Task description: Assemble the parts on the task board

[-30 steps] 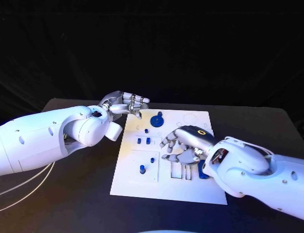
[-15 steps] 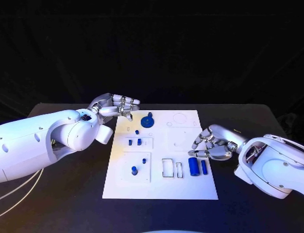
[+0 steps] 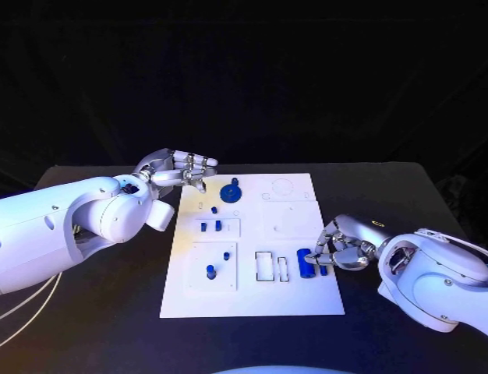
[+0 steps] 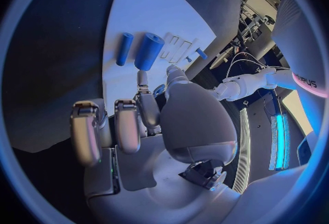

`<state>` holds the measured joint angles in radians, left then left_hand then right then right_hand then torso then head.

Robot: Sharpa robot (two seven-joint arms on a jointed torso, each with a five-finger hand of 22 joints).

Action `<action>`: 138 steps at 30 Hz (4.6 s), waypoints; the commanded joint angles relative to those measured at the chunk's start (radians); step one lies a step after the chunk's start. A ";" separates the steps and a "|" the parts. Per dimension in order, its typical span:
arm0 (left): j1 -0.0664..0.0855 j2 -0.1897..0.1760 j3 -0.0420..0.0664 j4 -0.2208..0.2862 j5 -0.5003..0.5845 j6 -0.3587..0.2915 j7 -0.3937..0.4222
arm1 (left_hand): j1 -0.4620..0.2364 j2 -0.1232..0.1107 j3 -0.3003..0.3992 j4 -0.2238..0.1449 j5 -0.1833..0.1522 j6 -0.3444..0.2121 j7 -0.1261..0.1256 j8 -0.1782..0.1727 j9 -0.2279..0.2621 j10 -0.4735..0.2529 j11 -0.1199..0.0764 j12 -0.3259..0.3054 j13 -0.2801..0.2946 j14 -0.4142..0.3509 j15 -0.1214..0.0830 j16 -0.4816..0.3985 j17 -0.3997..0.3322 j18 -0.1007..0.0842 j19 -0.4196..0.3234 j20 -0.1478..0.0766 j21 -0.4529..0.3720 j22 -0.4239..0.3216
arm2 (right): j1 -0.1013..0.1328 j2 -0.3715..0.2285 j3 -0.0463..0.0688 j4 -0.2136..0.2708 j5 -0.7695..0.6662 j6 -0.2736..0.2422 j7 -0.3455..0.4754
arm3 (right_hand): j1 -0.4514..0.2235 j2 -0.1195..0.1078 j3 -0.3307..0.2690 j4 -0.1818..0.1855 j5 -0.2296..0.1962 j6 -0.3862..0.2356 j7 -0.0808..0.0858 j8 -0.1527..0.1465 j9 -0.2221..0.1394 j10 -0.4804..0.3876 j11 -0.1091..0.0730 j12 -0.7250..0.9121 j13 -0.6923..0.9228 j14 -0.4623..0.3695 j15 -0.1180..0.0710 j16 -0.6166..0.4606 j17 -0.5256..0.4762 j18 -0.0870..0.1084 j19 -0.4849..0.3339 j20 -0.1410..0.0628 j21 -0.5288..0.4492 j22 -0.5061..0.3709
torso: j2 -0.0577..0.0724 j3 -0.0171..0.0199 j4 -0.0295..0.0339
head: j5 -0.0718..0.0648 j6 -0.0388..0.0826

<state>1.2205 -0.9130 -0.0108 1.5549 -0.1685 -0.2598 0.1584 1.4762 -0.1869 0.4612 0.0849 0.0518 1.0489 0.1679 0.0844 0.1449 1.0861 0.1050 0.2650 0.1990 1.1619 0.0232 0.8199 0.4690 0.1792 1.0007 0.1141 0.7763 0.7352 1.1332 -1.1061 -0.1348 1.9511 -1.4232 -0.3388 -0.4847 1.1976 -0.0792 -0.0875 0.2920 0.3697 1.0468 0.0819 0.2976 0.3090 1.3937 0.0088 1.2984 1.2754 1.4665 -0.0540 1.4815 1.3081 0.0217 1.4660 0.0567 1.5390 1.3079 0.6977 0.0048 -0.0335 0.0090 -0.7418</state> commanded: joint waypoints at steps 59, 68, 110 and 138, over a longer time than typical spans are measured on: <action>0.000 -0.011 0.000 0.009 0.005 0.039 0.000 | -0.002 0.010 -0.011 0.001 0.003 -0.003 0.004 -0.003 -0.002 -0.011 -0.001 0.009 -0.002 -0.008 0.003 -0.005 -0.003 0.005 0.001 0.002 -0.009 -0.003 | -0.040 0.165 0.004 -0.028 0.001 -0.146 -0.039 | 0.072 0.055 -0.028 -0.004 0.119 0.001 -0.016 0.052 0.057 0.018 -0.018 0.008 0.027 0.074 -0.017 0.012 0.107 -0.020 0.101 -0.015 0.024 0.260 | -0.002 -0.0014 -0.0007 | 0.012 0.004; 0.000 -0.010 0.000 0.010 0.005 0.039 0.000 | -0.002 0.010 -0.011 0.001 0.003 -0.003 0.004 -0.003 -0.002 -0.011 -0.001 0.009 -0.002 -0.008 0.003 -0.005 -0.003 0.005 0.001 0.002 -0.009 -0.003 | -0.056 0.237 0.001 -0.061 0.047 -0.065 -0.050 | 0.012 0.071 -0.058 0.001 0.110 -0.001 -0.017 0.058 0.068 0.023 -0.017 0.010 0.034 0.073 -0.017 0.011 0.106 -0.019 0.100 -0.015 0.022 0.260 | -0.001 -0.0009 -0.0004 | 0.017 -0.004; -0.001 -0.011 0.000 0.008 0.005 0.045 -0.004 | -0.001 0.012 -0.012 0.000 0.003 -0.004 0.004 -0.003 -0.002 -0.013 -0.001 0.010 -0.002 -0.009 0.003 -0.006 -0.005 0.005 0.001 0.002 -0.010 -0.004 | -0.063 0.243 0.000 -0.066 -0.080 -0.039 -0.118 | -0.257 0.083 -0.162 0.002 -0.240 0.019 -0.037 0.105 0.150 0.043 -0.034 -0.002 0.058 0.073 -0.031 0.008 0.106 -0.019 0.099 -0.029 0.019 0.259 | -0.001 -0.0001 -0.0015 | 0.020 -0.001; -0.002 -0.013 -0.001 0.008 0.005 0.042 -0.003 | -0.001 0.012 -0.012 0.000 0.003 -0.004 0.004 -0.003 -0.002 -0.013 -0.001 0.010 -0.002 -0.009 0.003 -0.006 -0.005 0.005 0.001 0.002 -0.010 -0.004 | -0.033 -0.005 0.002 0.015 -0.066 -0.087 -0.016 | 0.116 0.123 -0.080 -0.093 -0.035 -0.014 -0.028 0.060 0.155 0.039 -0.029 -0.027 0.063 0.070 -0.028 -0.001 0.094 -0.014 0.090 -0.027 -0.002 0.253 | -0.001 -0.0004 -0.0032 | -0.018 0.005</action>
<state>1.2181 -0.9284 -0.0123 1.5611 -0.1683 -0.2298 0.1500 1.4762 -0.1869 0.4564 0.0843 0.0518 1.0488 0.1679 0.0843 0.1437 1.0790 0.1051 0.2704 0.1982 1.1584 0.0267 0.8199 0.4653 0.1791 1.0007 0.1141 0.7729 0.7324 1.1002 -1.1043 -0.1327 1.9643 -1.4785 -0.4102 -0.5328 1.3007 0.0390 -0.1708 0.2024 0.3381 1.0374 0.0555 0.3578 0.4639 1.4341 -0.0180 1.2763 1.4292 1.4666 -0.0817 1.4829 1.3075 0.0066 1.4627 0.0317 1.5408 1.3075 0.6953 0.0029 -0.0352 -0.0033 -0.7380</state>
